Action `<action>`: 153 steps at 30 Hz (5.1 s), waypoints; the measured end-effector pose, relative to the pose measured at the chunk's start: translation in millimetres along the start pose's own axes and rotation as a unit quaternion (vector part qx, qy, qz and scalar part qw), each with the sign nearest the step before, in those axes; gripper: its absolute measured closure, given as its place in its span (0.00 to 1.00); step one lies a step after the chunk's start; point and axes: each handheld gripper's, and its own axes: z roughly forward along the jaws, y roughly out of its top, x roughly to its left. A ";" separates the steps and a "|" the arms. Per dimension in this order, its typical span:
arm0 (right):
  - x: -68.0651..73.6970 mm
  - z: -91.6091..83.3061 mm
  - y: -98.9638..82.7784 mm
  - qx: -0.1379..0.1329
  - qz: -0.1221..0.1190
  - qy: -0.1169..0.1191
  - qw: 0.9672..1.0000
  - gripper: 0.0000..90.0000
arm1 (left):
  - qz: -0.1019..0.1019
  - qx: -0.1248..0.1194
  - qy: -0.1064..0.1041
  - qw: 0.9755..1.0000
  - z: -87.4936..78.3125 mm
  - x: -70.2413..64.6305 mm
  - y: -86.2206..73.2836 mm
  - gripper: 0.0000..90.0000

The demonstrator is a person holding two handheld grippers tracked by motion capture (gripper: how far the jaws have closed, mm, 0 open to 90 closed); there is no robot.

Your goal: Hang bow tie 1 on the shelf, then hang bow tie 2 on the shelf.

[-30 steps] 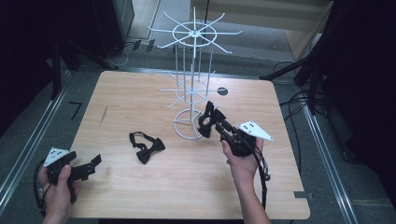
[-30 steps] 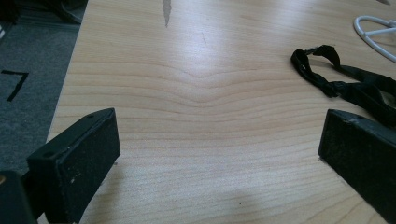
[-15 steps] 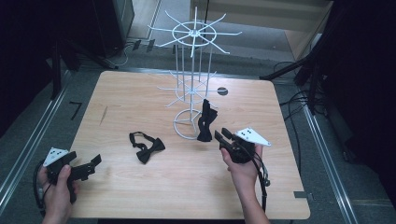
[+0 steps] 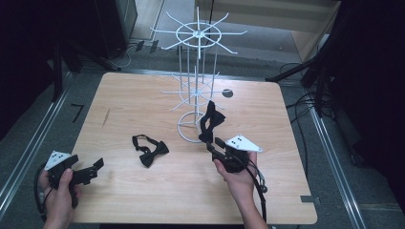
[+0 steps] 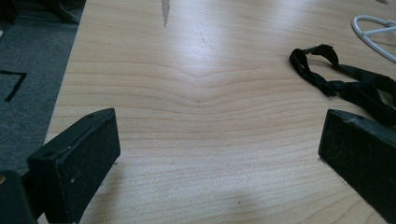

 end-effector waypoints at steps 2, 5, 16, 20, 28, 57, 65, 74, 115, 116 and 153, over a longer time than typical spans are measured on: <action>5.0 2.8 -0.2 0.003 -0.005 0.006 1.000 0.68 | 0.000 0.000 -0.001 1.000 0.2 0.1 0.1 0.00; 12.8 7.8 -0.7 0.009 -0.011 0.016 1.000 0.67 | 0.001 0.000 -0.001 1.000 0.0 0.1 0.0 0.00; 29.7 22.2 -1.6 0.027 -0.022 0.033 0.999 0.66 | 0.005 0.003 0.002 1.000 1.4 -0.7 0.8 0.00; 37.3 29.1 -1.8 0.036 -0.031 0.041 0.998 0.65 | 0.005 0.003 0.001 1.000 1.4 -0.4 0.9 0.00; 54.0 47.0 1.8 0.044 -0.034 0.054 0.997 0.65 | 0.006 0.002 -0.002 1.000 1.3 -0.3 0.9 0.00; 81.3 112.7 6.4 0.087 -0.039 0.062 0.993 0.65 | 0.003 0.003 -0.003 1.000 1.8 0.8 1.4 0.00; 87.0 127.5 5.9 0.100 -0.037 0.065 0.992 0.64 | 0.004 0.003 -0.004 1.000 1.9 0.7 1.4 0.00; 89.9 143.9 5.2 0.112 -0.012 0.064 0.992 0.55 | 0.004 0.003 -0.005 1.000 1.9 0.8 1.4 0.00; 85.6 121.3 -18.5 0.098 -0.073 0.045 0.992 0.98 | 0.004 0.004 -0.003 1.000 2.0 0.4 1.5 0.00; 84.7 119.2 -17.3 0.093 -0.074 0.045 0.992 0.98 | 0.004 0.004 -0.003 1.000 2.0 0.4 1.4 0.00; 39.6 38.6 -15.5 0.055 -0.090 0.022 0.994 0.98 | 0.004 0.003 0.000 1.000 1.9 0.5 1.4 0.00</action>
